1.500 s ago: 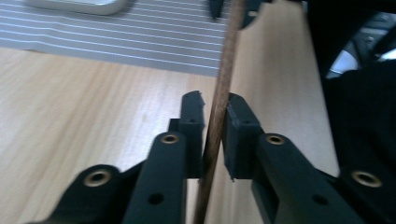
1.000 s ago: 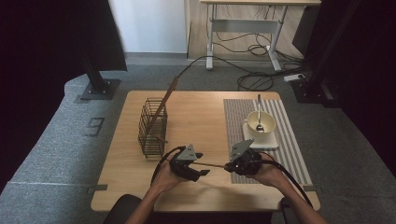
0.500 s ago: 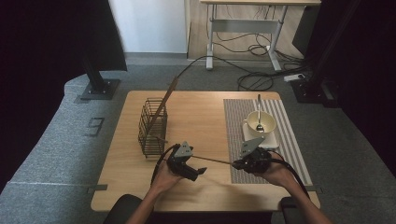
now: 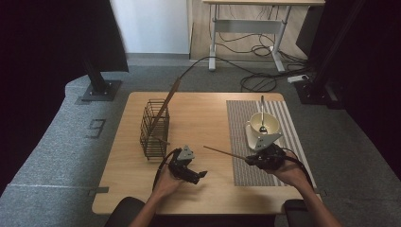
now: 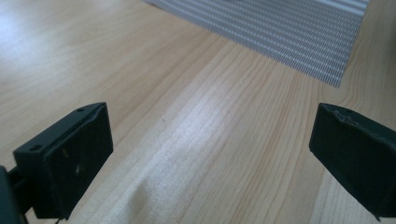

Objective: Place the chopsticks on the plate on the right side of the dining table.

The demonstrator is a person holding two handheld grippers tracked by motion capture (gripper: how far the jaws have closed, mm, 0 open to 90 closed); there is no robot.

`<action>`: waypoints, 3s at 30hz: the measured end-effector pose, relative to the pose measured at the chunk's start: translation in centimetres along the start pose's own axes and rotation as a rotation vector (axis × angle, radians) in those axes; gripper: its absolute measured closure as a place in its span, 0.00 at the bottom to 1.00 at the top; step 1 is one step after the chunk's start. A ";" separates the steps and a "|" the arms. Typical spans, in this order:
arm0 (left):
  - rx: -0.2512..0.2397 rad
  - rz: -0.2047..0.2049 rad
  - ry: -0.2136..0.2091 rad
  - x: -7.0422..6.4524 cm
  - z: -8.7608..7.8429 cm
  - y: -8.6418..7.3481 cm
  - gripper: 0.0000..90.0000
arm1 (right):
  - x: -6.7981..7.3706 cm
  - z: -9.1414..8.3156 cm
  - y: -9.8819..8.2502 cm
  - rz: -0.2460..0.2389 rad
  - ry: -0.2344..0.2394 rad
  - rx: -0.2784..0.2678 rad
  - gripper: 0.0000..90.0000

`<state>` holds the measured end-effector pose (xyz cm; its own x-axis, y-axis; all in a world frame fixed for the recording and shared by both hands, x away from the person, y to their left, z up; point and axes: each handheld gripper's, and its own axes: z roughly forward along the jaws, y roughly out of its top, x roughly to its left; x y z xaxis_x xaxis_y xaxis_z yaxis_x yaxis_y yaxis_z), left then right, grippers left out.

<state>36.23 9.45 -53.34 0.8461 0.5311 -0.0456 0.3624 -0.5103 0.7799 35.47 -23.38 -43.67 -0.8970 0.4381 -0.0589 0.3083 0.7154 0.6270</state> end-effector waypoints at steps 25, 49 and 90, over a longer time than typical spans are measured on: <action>0.177 0.044 0.007 -0.6 2.5 -1.1 0.00 | -5.2 -1.6 -3.3 0.204 -0.147 -0.024 0.92; 0.178 0.038 0.009 -0.6 2.5 -1.0 0.00 | -9.8 1.0 -6.9 0.319 -0.228 0.059 0.92; 0.177 0.034 0.012 -0.7 2.6 -1.0 0.00 | -12.5 2.6 -9.1 0.367 -0.261 0.104 0.74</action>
<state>36.26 7.87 -55.69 0.8547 0.5190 -0.0124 0.3976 -0.6391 0.6584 44.70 -33.95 -50.68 -0.6173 0.7852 -0.0496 0.6325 0.5327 0.5623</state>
